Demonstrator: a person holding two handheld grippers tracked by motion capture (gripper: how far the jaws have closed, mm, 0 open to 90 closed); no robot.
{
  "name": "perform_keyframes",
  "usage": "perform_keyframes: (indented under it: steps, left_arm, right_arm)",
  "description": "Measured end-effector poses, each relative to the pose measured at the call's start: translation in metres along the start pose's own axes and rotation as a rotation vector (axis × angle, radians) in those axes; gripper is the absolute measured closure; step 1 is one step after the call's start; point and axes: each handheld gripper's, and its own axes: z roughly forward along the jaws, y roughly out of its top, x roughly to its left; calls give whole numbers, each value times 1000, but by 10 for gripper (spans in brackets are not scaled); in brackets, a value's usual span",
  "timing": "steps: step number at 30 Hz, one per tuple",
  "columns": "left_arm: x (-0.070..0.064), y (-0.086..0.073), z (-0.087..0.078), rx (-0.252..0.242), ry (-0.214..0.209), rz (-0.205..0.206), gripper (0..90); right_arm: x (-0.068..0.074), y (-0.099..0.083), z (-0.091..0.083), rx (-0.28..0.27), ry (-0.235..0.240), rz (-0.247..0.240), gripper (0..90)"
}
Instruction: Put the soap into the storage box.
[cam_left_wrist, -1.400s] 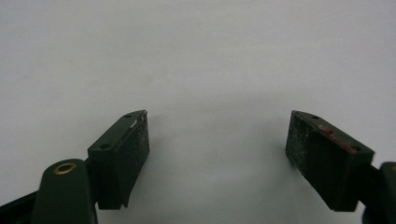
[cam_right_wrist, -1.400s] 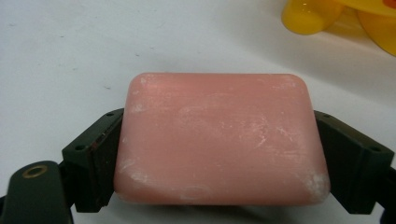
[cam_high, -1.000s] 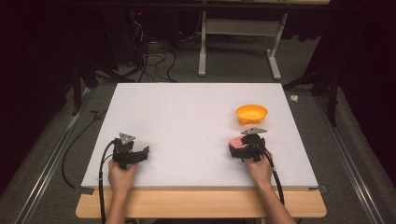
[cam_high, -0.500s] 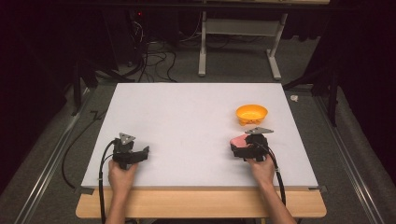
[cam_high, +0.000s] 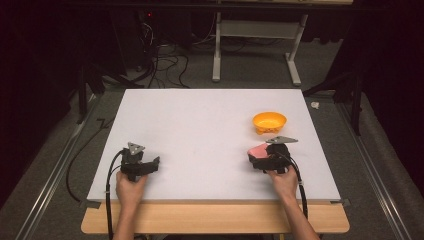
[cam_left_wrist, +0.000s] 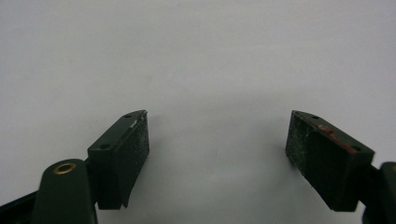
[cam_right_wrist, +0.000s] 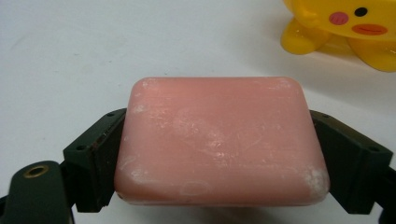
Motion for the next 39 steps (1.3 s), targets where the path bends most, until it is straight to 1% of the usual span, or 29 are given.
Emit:
perform_keyframes:
  steps: [22, 30, 36, 39]
  left_arm:
    - [0, 0, 0, -2, 3, 0, 217]
    - [0, 0, 0, -2, 3, 0, 217]
    - [0, 0, 0, -1, 2, 0, 217]
    - [0, 0, 0, -2, 3, 0, 217]
  right_arm:
    - [-12, 1, -27, -27, 33, 7, 137]
    - [-17, 3, -33, -40, 28, 4, 137]
    - [-24, 4, -39, -52, 25, 23, 138]
    - [-25, 4, -40, -54, 20, 21, 137]
